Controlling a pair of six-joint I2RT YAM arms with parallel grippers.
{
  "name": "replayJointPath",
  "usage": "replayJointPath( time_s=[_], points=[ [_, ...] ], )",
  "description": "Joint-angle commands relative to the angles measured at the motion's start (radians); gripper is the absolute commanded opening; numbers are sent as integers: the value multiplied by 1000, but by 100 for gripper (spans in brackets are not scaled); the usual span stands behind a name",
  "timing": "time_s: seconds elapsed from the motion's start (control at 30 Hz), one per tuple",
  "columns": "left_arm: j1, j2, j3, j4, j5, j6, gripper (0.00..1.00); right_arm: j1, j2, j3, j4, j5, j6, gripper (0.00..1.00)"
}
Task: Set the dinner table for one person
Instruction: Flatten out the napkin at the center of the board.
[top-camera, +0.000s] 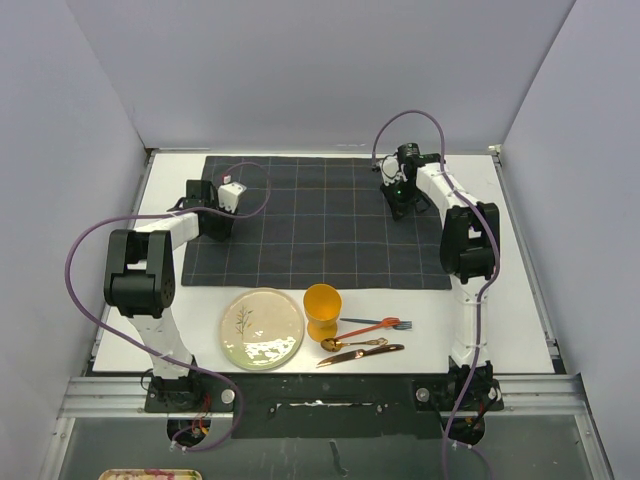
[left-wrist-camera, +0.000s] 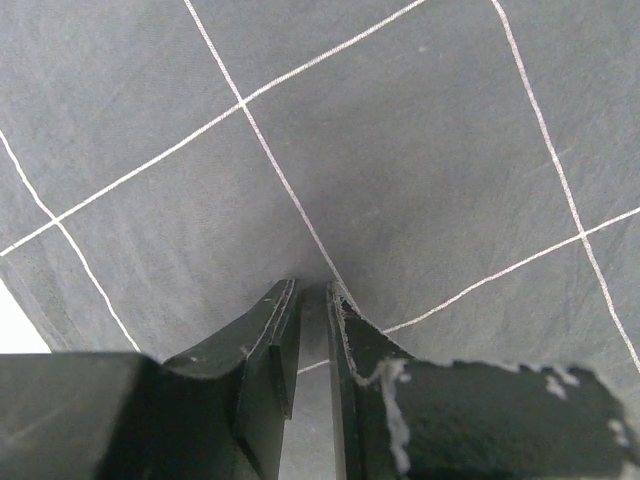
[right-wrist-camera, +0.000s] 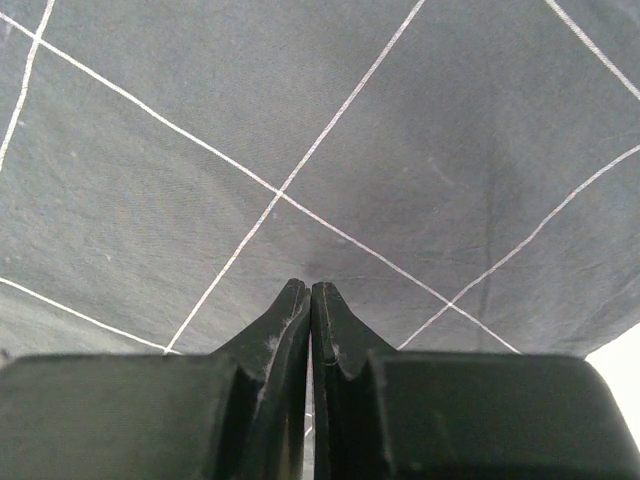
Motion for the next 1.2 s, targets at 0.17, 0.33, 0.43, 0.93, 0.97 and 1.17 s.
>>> replayJointPath(
  time_s=[0.17,0.33,0.43,0.93,0.97,1.17],
  points=[
    [-9,-23,32,-74,-40,38,14,-6,-27,5,-40,-31,-3,0],
    [-9,-50,6,-85,-59,55,12,-7,-45,-35,-34,-39,0,0],
    [-9,-66,-3,-99,-60,60,11,-4,-51,-50,-38,-46,2,0],
    [-9,-137,-27,-148,-64,63,9,-3,-112,-128,-33,-67,19,0],
    [-9,-140,-27,-149,-63,63,9,-3,-114,-129,-34,-68,21,0],
    [-10,-151,-19,-157,-62,62,8,0,-113,-120,-32,-67,23,0]
  ],
)
